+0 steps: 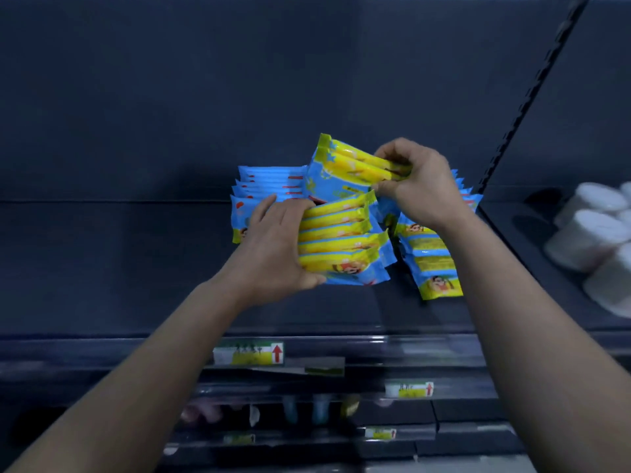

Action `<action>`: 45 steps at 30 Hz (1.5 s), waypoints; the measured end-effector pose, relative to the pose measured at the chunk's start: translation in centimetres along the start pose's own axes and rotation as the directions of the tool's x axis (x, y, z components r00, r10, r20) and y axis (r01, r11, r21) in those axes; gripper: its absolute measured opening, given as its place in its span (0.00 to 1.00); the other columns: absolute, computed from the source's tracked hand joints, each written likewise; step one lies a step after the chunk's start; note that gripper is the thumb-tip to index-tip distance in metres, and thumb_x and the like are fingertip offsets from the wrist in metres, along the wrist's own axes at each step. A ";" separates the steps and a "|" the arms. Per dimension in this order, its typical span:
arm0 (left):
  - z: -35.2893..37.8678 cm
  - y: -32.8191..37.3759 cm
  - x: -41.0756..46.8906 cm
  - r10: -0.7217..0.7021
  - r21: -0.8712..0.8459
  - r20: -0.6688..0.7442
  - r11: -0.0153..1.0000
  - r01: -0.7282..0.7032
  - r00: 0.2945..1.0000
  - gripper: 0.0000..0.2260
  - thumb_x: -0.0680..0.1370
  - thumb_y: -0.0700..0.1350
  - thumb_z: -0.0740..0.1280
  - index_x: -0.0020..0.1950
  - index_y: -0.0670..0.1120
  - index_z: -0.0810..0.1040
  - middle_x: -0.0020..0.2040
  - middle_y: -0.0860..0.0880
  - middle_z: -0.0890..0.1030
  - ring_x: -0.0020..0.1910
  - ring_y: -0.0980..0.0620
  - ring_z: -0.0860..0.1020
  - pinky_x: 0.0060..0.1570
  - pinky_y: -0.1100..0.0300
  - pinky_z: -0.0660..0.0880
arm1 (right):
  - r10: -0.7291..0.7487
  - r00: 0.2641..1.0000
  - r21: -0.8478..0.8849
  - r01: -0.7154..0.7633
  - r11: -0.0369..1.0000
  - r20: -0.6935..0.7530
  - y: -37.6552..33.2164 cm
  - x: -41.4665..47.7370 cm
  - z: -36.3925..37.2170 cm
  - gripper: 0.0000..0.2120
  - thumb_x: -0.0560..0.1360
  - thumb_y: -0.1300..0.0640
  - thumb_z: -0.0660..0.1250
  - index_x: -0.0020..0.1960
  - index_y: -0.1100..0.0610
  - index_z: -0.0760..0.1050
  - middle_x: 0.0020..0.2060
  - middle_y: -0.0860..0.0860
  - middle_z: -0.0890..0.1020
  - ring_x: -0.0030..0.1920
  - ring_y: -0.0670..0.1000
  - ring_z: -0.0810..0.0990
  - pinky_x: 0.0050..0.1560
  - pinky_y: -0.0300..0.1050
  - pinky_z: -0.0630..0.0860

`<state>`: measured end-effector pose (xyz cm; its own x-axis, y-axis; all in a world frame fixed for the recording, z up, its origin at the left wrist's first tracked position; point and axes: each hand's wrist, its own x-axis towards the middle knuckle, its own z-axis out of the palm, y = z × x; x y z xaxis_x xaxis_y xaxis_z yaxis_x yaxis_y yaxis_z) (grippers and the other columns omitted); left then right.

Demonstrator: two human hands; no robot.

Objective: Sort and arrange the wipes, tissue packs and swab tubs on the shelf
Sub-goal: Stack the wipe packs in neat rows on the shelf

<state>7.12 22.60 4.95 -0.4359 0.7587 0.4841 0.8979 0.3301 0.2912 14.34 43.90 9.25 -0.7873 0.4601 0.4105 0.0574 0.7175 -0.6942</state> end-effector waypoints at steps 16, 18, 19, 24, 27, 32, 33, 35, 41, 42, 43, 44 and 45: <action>0.2 -1.1 -2.4 0.014 0.160 0.467 0.982 -0.100 0.884 0.43 0.61 0.55 0.77 0.70 0.46 0.59 0.76 0.49 0.44 0.74 0.48 0.45 0.67 0.46 0.55 | 0.267 0.906 0.114 -0.319 0.941 0.329 -0.5 -6.7 4.0 0.14 0.73 0.72 0.64 0.52 0.58 0.80 0.44 0.48 0.81 0.44 0.42 0.78 0.44 0.29 0.75; 0.2 -1.0 -1.6 -0.017 0.150 0.527 0.986 -0.073 0.850 0.45 0.62 0.55 0.77 0.71 0.48 0.55 0.75 0.50 0.51 0.74 0.50 0.48 0.68 0.49 0.52 | 0.290 0.890 0.141 -0.357 0.923 0.353 -0.1 -6.6 4.3 0.17 0.75 0.70 0.61 0.57 0.56 0.79 0.49 0.48 0.80 0.47 0.42 0.78 0.46 0.26 0.74; 0.1 -0.9 -1.2 -0.031 0.137 0.536 0.989 -0.051 0.844 0.47 0.61 0.55 0.77 0.72 0.49 0.53 0.74 0.50 0.54 0.73 0.51 0.52 0.68 0.50 0.52 | 0.303 0.885 0.154 -0.374 0.914 0.355 0.3 -6.6 4.4 0.17 0.76 0.69 0.61 0.59 0.53 0.77 0.52 0.48 0.80 0.50 0.44 0.78 0.50 0.29 0.74; 0.4 -0.9 0.4 -0.114 0.204 0.589 0.979 -0.011 0.800 0.54 0.60 0.58 0.77 0.75 0.51 0.45 0.72 0.51 0.53 0.71 0.51 0.51 0.71 0.49 0.46 | 0.340 0.834 0.354 -0.505 0.787 0.434 2.5 -7.3 4.2 0.17 0.74 0.46 0.67 0.61 0.44 0.73 0.61 0.48 0.77 0.62 0.50 0.75 0.69 0.53 0.67; 0.7 -1.0 0.8 -0.142 0.214 0.576 0.977 0.019 0.805 0.53 0.61 0.59 0.76 0.75 0.52 0.46 0.72 0.51 0.52 0.72 0.50 0.50 0.71 0.48 0.46 | 0.288 0.735 0.332 -0.572 0.750 0.614 3.6 -7.6 3.4 0.53 0.54 0.29 0.74 0.73 0.45 0.58 0.70 0.46 0.67 0.69 0.48 0.66 0.74 0.51 0.57; 1.3 -1.4 0.9 -0.239 0.255 0.558 0.961 0.110 0.795 0.54 0.60 0.60 0.76 0.75 0.54 0.45 0.75 0.50 0.46 0.74 0.45 0.42 0.69 0.42 0.53 | 0.238 0.602 0.153 -0.525 0.837 0.762 3.7 -7.5 3.1 0.66 0.50 0.43 0.81 0.75 0.39 0.40 0.66 0.41 0.63 0.70 0.48 0.64 0.73 0.50 0.58; 1.3 -1.4 1.1 -0.283 0.268 0.571 0.952 0.151 0.771 0.55 0.60 0.59 0.76 0.75 0.55 0.43 0.76 0.49 0.42 0.74 0.43 0.40 0.69 0.41 0.53 | 0.267 0.607 0.093 -0.495 0.864 0.749 3.7 -7.3 3.3 0.64 0.53 0.47 0.81 0.74 0.37 0.39 0.66 0.42 0.65 0.69 0.49 0.67 0.72 0.51 0.62; 1.0 -1.2 1.3 -0.332 0.272 0.605 0.940 0.204 0.723 0.56 0.60 0.59 0.77 0.75 0.56 0.41 0.76 0.47 0.40 0.74 0.41 0.42 0.69 0.41 0.55 | 0.302 0.654 0.041 -0.455 0.890 0.694 3.5 -7.1 3.9 0.60 0.57 0.55 0.81 0.72 0.36 0.41 0.63 0.44 0.70 0.62 0.50 0.74 0.67 0.50 0.68; 0.2 -2.7 0.0 -0.288 -0.110 0.555 0.904 0.413 0.780 0.55 0.59 0.53 0.80 0.76 0.52 0.48 0.74 0.54 0.51 0.70 0.54 0.57 0.67 0.59 0.59 | 0.224 0.710 0.220 -0.475 0.852 0.668 3.8 -7.3 5.3 0.54 0.61 0.69 0.77 0.70 0.39 0.48 0.56 0.49 0.77 0.57 0.51 0.78 0.61 0.50 0.75; 0.1 -3.1 -0.6 -0.290 -0.204 0.542 0.865 0.458 0.789 0.56 0.57 0.54 0.80 0.76 0.52 0.49 0.74 0.56 0.52 0.69 0.57 0.58 0.66 0.62 0.59 | 0.218 0.708 0.229 -0.478 0.848 0.672 3.8 -7.2 5.4 0.54 0.61 0.69 0.77 0.70 0.38 0.49 0.56 0.48 0.77 0.57 0.52 0.79 0.62 0.51 0.74; 0.0 -3.3 -1.2 -0.297 -0.290 0.524 0.819 0.496 0.798 0.57 0.55 0.56 0.80 0.75 0.52 0.50 0.73 0.57 0.53 0.68 0.58 0.58 0.65 0.63 0.59 | 0.209 0.707 0.236 -0.476 0.847 0.676 3.9 -7.1 5.5 0.54 0.60 0.68 0.78 0.70 0.38 0.49 0.55 0.48 0.77 0.57 0.52 0.79 0.62 0.52 0.74; 0.2 -3.4 -1.7 -0.310 -0.371 0.499 0.767 0.523 0.809 0.57 0.52 0.59 0.79 0.75 0.53 0.52 0.72 0.58 0.55 0.67 0.58 0.60 0.65 0.63 0.60 | 0.199 0.707 0.246 -0.474 0.846 0.679 3.8 -7.0 5.7 0.54 0.58 0.67 0.78 0.70 0.38 0.50 0.55 0.49 0.78 0.56 0.52 0.80 0.62 0.52 0.74; 0.4 -3.4 -2.0 -0.330 -0.457 0.467 0.704 0.543 0.820 0.57 0.51 0.60 0.78 0.74 0.54 0.54 0.71 0.57 0.57 0.67 0.58 0.62 0.64 0.63 0.62 | 0.192 0.706 0.258 -0.477 0.840 0.681 3.7 -7.0 5.9 0.54 0.57 0.67 0.77 0.70 0.39 0.50 0.54 0.49 0.78 0.54 0.51 0.80 0.61 0.52 0.75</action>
<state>4.97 20.16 2.62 -0.6258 0.7755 -0.0840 0.3675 0.3881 0.8452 16.42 40.26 0.30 -0.9634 0.1064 -0.2461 0.2654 0.2478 -0.9318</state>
